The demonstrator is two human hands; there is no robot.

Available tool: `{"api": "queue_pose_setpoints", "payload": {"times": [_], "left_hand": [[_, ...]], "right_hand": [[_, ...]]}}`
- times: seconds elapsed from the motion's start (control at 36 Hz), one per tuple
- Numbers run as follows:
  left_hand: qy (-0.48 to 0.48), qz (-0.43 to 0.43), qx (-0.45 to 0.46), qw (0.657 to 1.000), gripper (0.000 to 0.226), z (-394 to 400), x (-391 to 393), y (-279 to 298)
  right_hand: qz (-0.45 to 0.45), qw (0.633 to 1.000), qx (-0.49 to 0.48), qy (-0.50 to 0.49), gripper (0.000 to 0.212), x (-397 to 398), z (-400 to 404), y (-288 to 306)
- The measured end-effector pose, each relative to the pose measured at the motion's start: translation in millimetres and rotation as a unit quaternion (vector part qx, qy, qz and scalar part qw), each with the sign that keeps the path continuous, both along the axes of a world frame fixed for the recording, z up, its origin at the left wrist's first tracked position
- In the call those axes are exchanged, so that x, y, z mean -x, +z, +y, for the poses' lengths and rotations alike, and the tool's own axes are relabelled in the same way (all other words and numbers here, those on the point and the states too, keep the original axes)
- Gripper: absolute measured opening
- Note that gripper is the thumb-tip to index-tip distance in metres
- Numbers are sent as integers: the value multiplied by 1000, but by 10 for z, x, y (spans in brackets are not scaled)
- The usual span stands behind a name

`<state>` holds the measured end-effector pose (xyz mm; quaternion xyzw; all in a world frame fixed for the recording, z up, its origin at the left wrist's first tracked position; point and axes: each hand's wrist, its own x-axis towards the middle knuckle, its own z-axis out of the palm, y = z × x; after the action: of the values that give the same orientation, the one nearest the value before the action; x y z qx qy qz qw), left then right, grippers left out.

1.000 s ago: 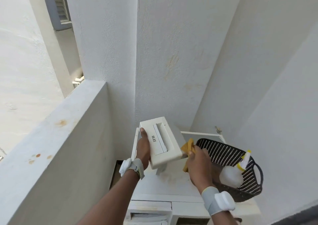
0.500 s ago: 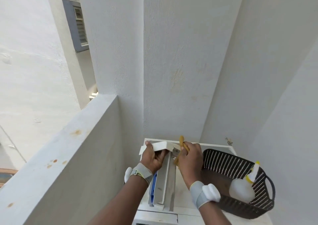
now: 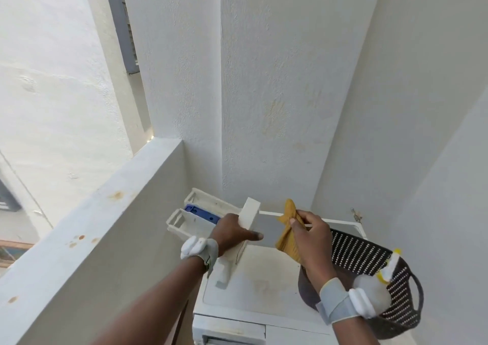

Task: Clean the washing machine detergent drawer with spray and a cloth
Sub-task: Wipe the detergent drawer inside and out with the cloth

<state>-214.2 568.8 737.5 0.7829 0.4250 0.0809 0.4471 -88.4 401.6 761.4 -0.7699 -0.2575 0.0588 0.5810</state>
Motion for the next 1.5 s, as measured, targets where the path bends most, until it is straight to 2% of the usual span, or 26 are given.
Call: {"api": "queue_pose_setpoints", "payload": {"times": [0.06,0.11,0.22,0.33,0.5,0.58,0.69,0.78,0.83,0.89,0.94,1.0,1.03,1.06,1.11,1.17,1.22,1.31,1.42,1.5], "left_hand": [[-62,121,-108,985,72,-21,22,36],[-116,183,-169,962,72,-37,38,67],[-181,251,-206,928,80,51,122,140],[-242,293,-229,896,77,149,149,192],[-349,377,-327,793,74,231,183,136],[-380,371,-366,765,71,264,224,56],[-381,343,-430,743,63,274,262,-64],[-374,342,-424,750,62,269,231,-98],[-369,342,-407,762,62,295,221,-105],[-354,329,-355,800,63,350,242,-182],[-335,295,-292,846,69,383,298,-287],[-312,236,-238,889,79,396,353,-435],[-290,185,-209,915,84,397,393,-519],[-257,115,-185,942,88,386,413,-591],[-146,-14,-110,983,86,353,458,-678],[-28,-108,-16,994,77,307,481,-693],[35,-168,53,984,56,204,499,-744],[83,-210,82,971,43,119,469,-872],[102,-221,70,967,45,10,389,-978],[126,-216,81,965,46,30,360,-1067]], "right_hand": [[9,1000,-2,2,17,-19,-51,-22],[14,1000,9,2,15,-52,-110,-80],[-2,999,45,20,14,-37,-132,-176],[-39,991,98,82,21,30,-96,-217],[-17,965,196,175,21,144,4,-341],[5,950,236,204,24,248,22,-466],[53,951,230,200,23,371,23,-661],[87,967,187,151,19,382,29,-785],[165,970,139,110,20,359,21,-796],[304,946,72,82,20,300,47,-842],[434,898,10,68,21,238,69,-876],[498,865,-16,63,32,173,98,-937],[503,862,-20,63,34,177,129,-954],[485,872,-25,63,31,198,139,-938],[397,916,-14,65,15,272,203,-921],[259,963,13,70,13,351,274,-904],[152,984,40,85,16,457,375,-841],[38,991,66,113,20,576,664,-737],[-63,977,123,159,35,671,942,-749],[-127,961,145,201,44,759,841,-853]]}}
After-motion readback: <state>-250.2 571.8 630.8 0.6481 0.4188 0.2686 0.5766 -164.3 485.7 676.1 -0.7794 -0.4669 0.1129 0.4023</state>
